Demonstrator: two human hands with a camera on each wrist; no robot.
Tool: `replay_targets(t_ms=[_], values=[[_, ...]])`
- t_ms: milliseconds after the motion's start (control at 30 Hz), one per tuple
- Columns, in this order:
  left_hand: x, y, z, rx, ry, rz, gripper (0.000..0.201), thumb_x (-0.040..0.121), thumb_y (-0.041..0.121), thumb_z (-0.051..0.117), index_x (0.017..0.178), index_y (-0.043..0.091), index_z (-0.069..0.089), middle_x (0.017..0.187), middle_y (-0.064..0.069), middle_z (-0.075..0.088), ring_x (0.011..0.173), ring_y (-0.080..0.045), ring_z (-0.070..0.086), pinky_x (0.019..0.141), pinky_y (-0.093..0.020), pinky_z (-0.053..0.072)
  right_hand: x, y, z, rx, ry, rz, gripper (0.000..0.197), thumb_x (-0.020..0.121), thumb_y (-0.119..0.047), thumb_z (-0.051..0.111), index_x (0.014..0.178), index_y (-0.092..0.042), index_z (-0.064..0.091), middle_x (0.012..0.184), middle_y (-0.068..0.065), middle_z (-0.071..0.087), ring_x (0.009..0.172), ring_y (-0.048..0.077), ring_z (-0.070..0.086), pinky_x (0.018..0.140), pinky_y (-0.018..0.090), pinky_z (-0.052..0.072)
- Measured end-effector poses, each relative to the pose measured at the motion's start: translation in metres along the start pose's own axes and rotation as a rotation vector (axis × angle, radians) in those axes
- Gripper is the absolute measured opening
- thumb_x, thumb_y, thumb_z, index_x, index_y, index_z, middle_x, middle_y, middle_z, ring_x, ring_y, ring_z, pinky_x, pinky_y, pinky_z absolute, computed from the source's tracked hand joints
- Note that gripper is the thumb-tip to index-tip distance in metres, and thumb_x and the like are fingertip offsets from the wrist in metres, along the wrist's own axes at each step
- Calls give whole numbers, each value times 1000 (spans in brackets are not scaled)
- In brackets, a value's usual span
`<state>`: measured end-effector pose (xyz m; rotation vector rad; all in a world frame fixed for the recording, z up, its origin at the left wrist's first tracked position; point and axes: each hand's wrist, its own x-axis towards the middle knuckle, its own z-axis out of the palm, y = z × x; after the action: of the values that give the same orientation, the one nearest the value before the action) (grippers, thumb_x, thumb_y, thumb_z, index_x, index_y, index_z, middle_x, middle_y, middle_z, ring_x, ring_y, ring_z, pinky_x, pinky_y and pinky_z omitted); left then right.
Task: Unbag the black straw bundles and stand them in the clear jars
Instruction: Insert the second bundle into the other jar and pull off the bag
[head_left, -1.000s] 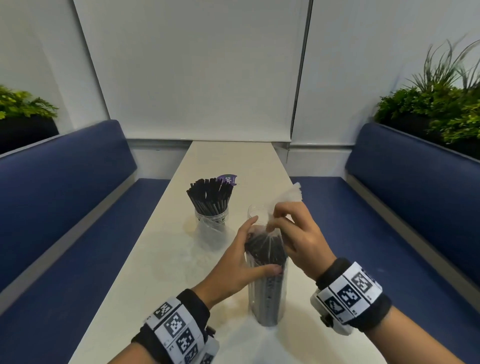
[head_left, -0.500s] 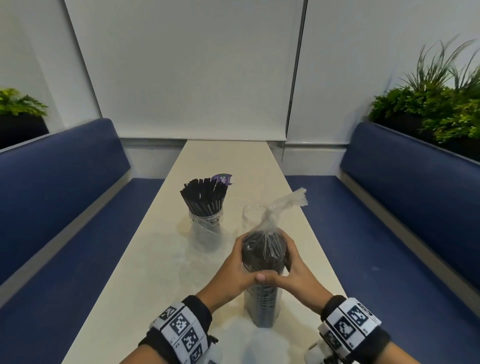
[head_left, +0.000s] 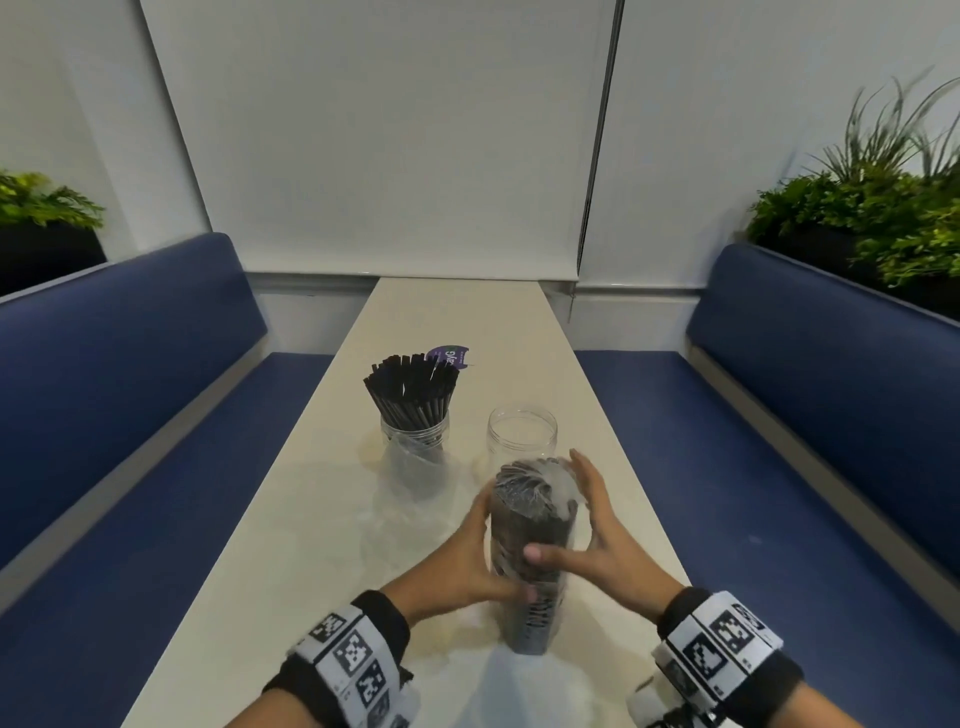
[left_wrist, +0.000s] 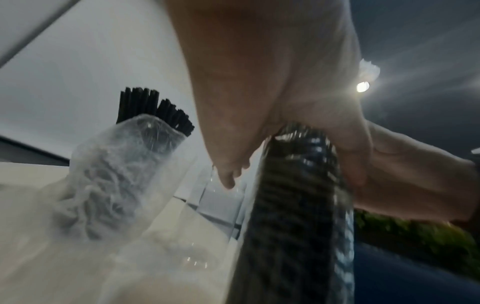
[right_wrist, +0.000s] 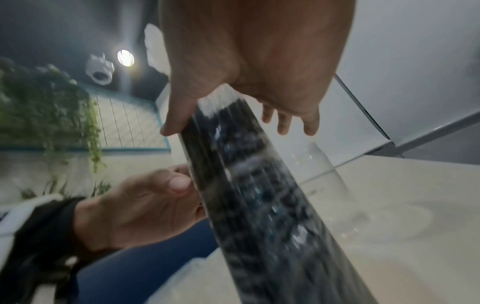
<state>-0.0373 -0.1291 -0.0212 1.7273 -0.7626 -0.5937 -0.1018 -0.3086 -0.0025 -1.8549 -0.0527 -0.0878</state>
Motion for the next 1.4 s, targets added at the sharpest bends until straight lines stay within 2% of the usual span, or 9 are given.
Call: replay_targets(t_ms=[167, 433, 667, 767, 867, 1000, 1133, 1300, 1400], values=[[4, 17, -6, -190, 68, 77, 89, 68, 28, 69, 129, 60, 13, 145, 11, 32, 134, -4, 34, 111, -31, 32, 10, -6, 1, 14, 20, -13, 95, 57, -49, 77, 135, -38, 26, 135, -19, 40, 122, -10, 39, 91, 5, 41], [1, -14, 21, -186, 124, 33, 69, 74, 17, 71, 122, 41, 27, 127, 21, 45, 108, 19, 50, 84, -8, 46, 3, 17, 11, 68, 11, 1, 93, 47, -56, 80, 126, -36, 35, 129, -15, 48, 112, -16, 46, 86, 1, 40], [-4, -18, 14, -78, 23, -30, 75, 76, 10, 72, 123, 44, 24, 130, 16, 44, 116, 13, 46, 85, -6, 43, -5, 23, 11, 3, -45, 42, 82, 49, -53, 79, 118, -39, 38, 125, -21, 47, 113, -15, 46, 83, 0, 39], [-4, -7, -2, -68, 28, 0, 97, 66, 24, 77, 138, 41, 14, 146, 12, 31, 135, -4, 31, 100, -13, 36, 2, 8, 1, -82, -5, -5, 93, 50, -53, 77, 128, -45, 25, 130, -29, 35, 120, -21, 30, 91, 2, 28], [-1, 8, -8, -154, 92, 43, 113, 60, 47, 79, 143, 44, 2, 149, 18, 23, 137, 0, 25, 112, -26, 29, 9, -5, -2, -85, 15, -70, 101, 58, -44, 78, 137, -41, 16, 130, -33, 31, 118, -27, 27, 94, 0, 26], [7, 15, 9, -213, 177, 86, 91, 70, 37, 76, 136, 43, 14, 129, 27, 39, 111, 21, 47, 87, -6, 44, 11, 1, 9, -27, -5, -92, 88, 57, -31, 74, 130, -42, 25, 132, -22, 39, 120, -10, 44, 101, 14, 39], [4, -8, 23, -210, 188, 37, 70, 75, 26, 74, 125, 39, 28, 128, 19, 47, 121, 3, 48, 87, -8, 45, 1, 23, 16, 29, -6, -60, 75, 61, -28, 75, 124, -38, 35, 128, -14, 51, 116, -1, 52, 97, 21, 46], [1, -11, 24, -180, 159, 11, 73, 72, 32, 75, 125, 38, 25, 125, 21, 45, 120, 5, 45, 84, -3, 44, -2, 24, 13, -32, -48, -11, 69, 62, -28, 76, 118, -40, 36, 123, -25, 46, 113, -14, 47, 85, 3, 40], [3, -2, 16, -166, 222, 73, 95, 65, 42, 77, 136, 39, 16, 134, 24, 38, 126, 9, 36, 86, 0, 39, 5, 14, 2, -112, -15, -50, 91, 56, -42, 78, 127, -47, 21, 132, -30, 34, 124, -15, 33, 100, 9, 30]])
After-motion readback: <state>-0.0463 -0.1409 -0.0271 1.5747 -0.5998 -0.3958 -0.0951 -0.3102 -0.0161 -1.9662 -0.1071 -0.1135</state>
